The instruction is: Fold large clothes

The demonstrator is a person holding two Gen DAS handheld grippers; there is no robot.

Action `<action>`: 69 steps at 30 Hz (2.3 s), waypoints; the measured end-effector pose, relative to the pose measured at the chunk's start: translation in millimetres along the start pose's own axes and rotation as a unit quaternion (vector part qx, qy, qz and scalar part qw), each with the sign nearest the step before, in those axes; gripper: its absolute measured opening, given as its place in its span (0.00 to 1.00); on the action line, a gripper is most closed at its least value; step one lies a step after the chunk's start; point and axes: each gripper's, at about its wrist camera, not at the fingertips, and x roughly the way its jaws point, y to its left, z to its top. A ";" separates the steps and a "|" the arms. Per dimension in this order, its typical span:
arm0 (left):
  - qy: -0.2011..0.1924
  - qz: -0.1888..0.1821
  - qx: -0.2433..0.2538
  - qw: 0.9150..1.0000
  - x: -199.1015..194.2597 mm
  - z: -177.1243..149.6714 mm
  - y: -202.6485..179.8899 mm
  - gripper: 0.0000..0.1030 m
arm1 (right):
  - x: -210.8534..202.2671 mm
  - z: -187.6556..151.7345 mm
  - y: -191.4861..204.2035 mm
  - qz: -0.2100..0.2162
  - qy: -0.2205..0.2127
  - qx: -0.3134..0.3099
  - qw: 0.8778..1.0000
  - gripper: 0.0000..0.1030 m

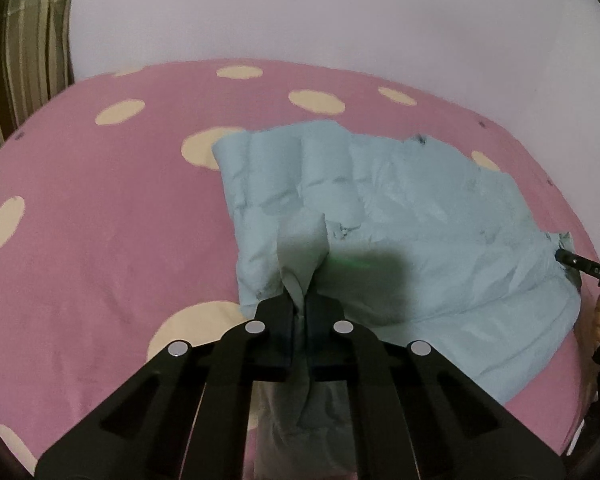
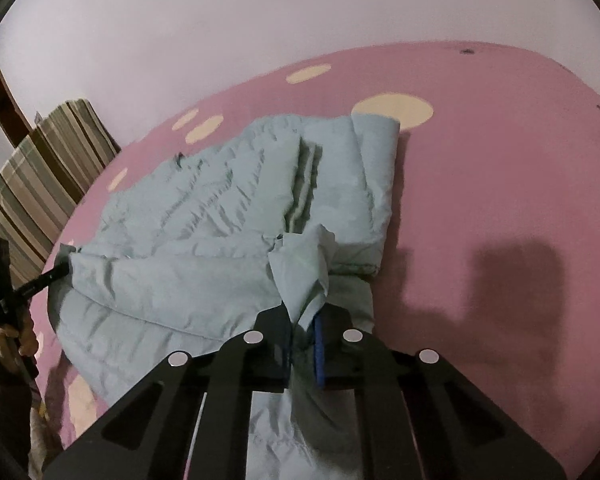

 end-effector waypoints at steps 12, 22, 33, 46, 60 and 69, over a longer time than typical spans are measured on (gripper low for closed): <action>-0.055 0.044 0.001 0.998 -16.2 58.8 -11.7 0.03 | -25.4 60.6 17.2 0.005 -0.072 -0.001 0.997 0.05; -0.054 0.100 0.004 0.993 48.8 144.7 -5.3 0.03 | 35.2 152.8 21.0 -0.017 -0.073 0.001 0.997 0.05; 0.019 0.171 -0.005 0.985 158.9 161.2 7.9 0.02 | 142.8 176.4 0.7 -0.058 0.005 0.014 0.998 0.05; 0.053 0.190 -0.009 0.980 212.3 137.1 14.3 0.03 | 185.2 151.6 -22.7 -0.070 0.030 0.030 0.997 0.05; 0.040 0.210 -0.002 0.977 199.2 137.3 6.6 0.15 | 177.7 153.6 -18.1 -0.072 0.016 0.028 0.997 0.15; -0.004 0.148 -0.008 0.989 136.5 153.4 -41.6 0.35 | 133.7 158.7 38.4 -0.100 -0.021 -0.005 0.995 0.44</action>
